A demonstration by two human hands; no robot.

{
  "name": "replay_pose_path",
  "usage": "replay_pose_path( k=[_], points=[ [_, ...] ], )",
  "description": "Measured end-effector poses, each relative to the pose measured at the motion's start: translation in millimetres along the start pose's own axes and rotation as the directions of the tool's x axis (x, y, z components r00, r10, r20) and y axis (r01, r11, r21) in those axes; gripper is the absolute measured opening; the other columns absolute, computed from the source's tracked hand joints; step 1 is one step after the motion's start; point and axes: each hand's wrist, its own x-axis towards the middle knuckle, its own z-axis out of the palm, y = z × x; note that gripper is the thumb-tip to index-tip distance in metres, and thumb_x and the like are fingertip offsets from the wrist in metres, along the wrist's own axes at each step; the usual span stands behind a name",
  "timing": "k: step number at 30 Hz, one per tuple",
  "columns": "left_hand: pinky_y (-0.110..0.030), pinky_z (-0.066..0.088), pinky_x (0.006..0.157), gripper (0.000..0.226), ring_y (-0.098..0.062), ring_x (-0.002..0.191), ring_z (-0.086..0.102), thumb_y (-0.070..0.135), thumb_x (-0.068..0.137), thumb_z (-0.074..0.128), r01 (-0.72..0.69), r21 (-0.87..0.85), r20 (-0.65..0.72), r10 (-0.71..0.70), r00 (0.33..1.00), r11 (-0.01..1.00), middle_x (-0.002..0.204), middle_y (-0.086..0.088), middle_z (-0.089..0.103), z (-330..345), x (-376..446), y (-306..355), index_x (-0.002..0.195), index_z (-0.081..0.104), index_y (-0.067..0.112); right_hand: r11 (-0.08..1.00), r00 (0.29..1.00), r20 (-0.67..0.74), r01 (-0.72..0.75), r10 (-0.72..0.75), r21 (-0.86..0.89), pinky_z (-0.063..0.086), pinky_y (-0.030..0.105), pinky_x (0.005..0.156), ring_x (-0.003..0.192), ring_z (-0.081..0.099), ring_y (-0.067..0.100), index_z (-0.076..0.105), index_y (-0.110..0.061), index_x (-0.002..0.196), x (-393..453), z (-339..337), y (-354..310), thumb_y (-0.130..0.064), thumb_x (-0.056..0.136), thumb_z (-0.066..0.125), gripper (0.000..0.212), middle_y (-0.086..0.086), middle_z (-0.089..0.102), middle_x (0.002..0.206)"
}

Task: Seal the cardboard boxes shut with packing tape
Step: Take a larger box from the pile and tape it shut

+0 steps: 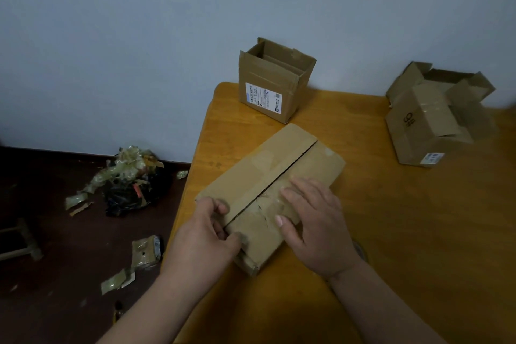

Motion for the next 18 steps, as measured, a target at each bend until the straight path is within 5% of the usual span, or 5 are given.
replay_pose_path(
  k=[6, 10, 18],
  points=[
    [-0.028, 0.039, 0.053, 0.027, -0.011, 0.059, 0.051, 0.024, 0.089, 0.067, -0.055, -0.035, -0.07, 0.052, 0.996, 0.998, 0.067, 0.003, 0.053, 1, 2, -7, 0.095, 0.042, 0.035, 1.0, 0.997, 0.08, 0.01, -0.008, -0.019, 0.024, 0.048, 0.117, 0.152, 0.009, 0.018, 0.034, -0.021, 0.152, -9, 4, 0, -0.057, 0.1, 0.024, 0.064, -0.002, 0.022, 0.162],
    [-0.033, 0.045, 0.057, 0.024, -0.014, 0.065, 0.056, 0.022, 0.089, 0.067, -0.094, -0.018, -0.141, 0.091, 0.986, 0.995, 0.071, 0.003, 0.056, 0, 4, -8, 0.09, 0.045, 0.032, 0.996, 0.993, 0.097, -0.061, 0.067, -0.058, 0.015, 0.057, 0.116, 0.152, 0.005, 0.015, 0.027, -0.026, 0.155, -13, 6, -3, -0.063, 0.098, 0.017, 0.068, -0.007, 0.016, 0.163],
    [-0.038, 0.042, 0.052, 0.012, -0.021, 0.065, 0.056, 0.026, 0.096, 0.058, -0.119, -0.081, -0.289, 0.091, 0.953, 0.99, 0.077, -0.002, 0.058, -10, 26, -7, 0.088, 0.05, 0.024, 0.986, 0.972, 0.169, -0.15, 0.161, -0.08, 0.02, 0.048, 0.111, 0.146, 0.01, 0.015, 0.029, -0.033, 0.152, -17, -1, -26, -0.077, 0.089, 0.012, 0.08, -0.012, 0.014, 0.163]
  ],
)
